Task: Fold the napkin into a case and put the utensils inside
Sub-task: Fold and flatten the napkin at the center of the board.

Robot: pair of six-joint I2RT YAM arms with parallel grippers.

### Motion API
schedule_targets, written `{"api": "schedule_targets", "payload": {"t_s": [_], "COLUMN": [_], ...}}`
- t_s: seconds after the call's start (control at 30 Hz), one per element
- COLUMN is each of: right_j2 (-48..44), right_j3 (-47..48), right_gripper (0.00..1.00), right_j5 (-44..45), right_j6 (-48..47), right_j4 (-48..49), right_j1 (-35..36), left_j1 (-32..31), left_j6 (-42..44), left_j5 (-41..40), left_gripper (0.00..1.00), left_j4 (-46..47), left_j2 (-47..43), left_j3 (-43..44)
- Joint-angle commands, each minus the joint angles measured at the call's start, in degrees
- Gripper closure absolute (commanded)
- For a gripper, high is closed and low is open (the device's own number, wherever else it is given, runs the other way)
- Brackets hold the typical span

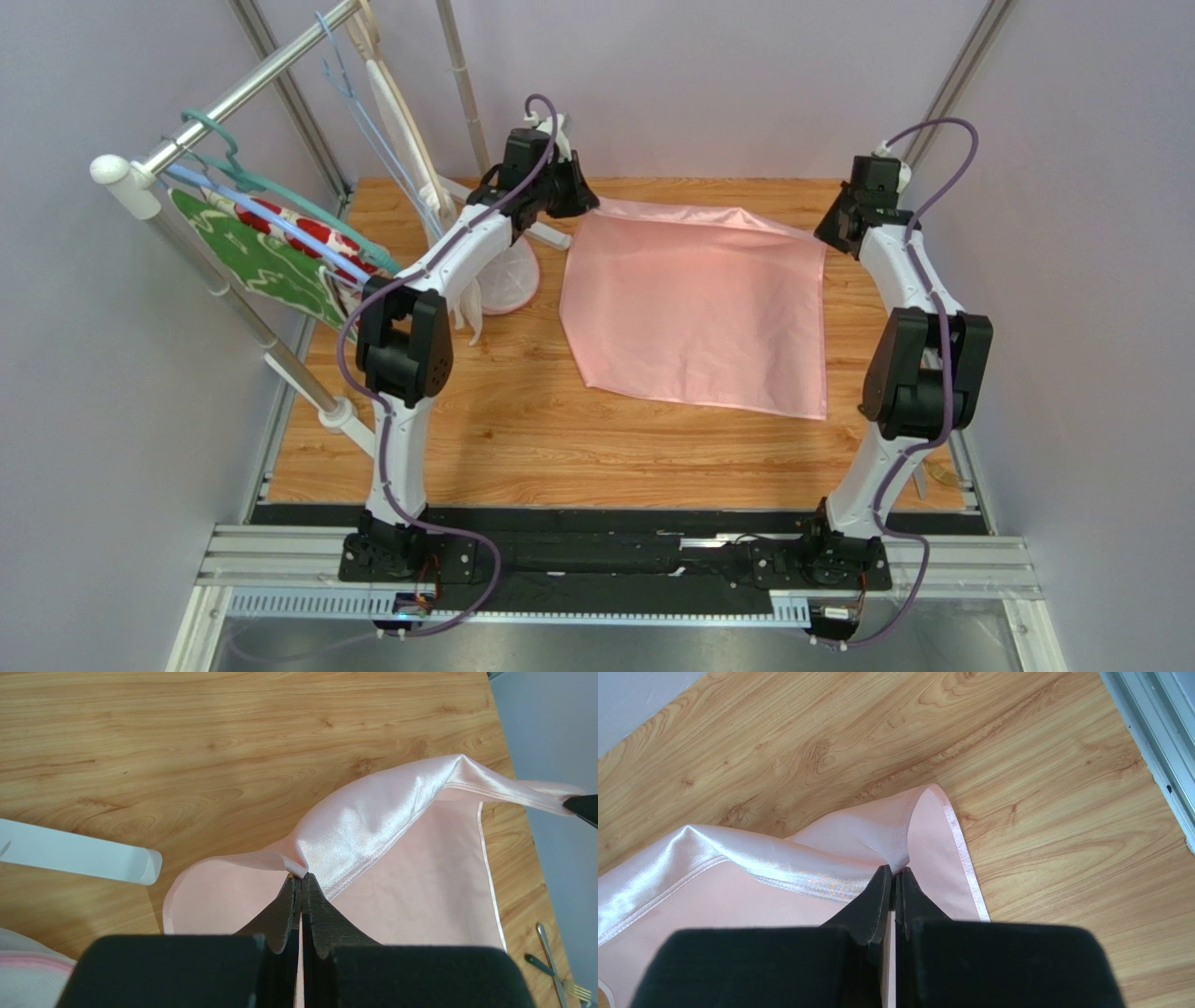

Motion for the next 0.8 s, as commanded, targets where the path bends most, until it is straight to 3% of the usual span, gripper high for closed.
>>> {"api": "schedule_targets", "payload": {"t_s": [0.0,0.2,0.43,0.77], "right_j2": [-1.87,-11.09,-37.17,-57.41], "right_j3": [2.0,1.04,-3.97,3.14], "right_gripper": [1.0,1.0,1.0,1.0], "right_j5": [-0.13,0.91,2.85,3.3], "right_j6": [-1.02,-1.72,-1.72,-1.98], "right_j4": [1.25,-4.81,-8.6,-19.14], "right_j1": [0.02,0.02,0.02,0.02], "left_j1": [1.09,0.74,-1.46,-1.73], "left_j6": [0.44,-1.94,0.0,0.26], "left_j5": [4.04,6.15,4.57,0.44], "left_gripper": [1.0,1.0,1.0,1.0], "left_j4": [4.33,6.71,5.83,6.27], "left_j2": [-1.32,-11.67,-30.66,-58.43], "left_j3": [0.89,-3.86,-9.74,-16.78]}}
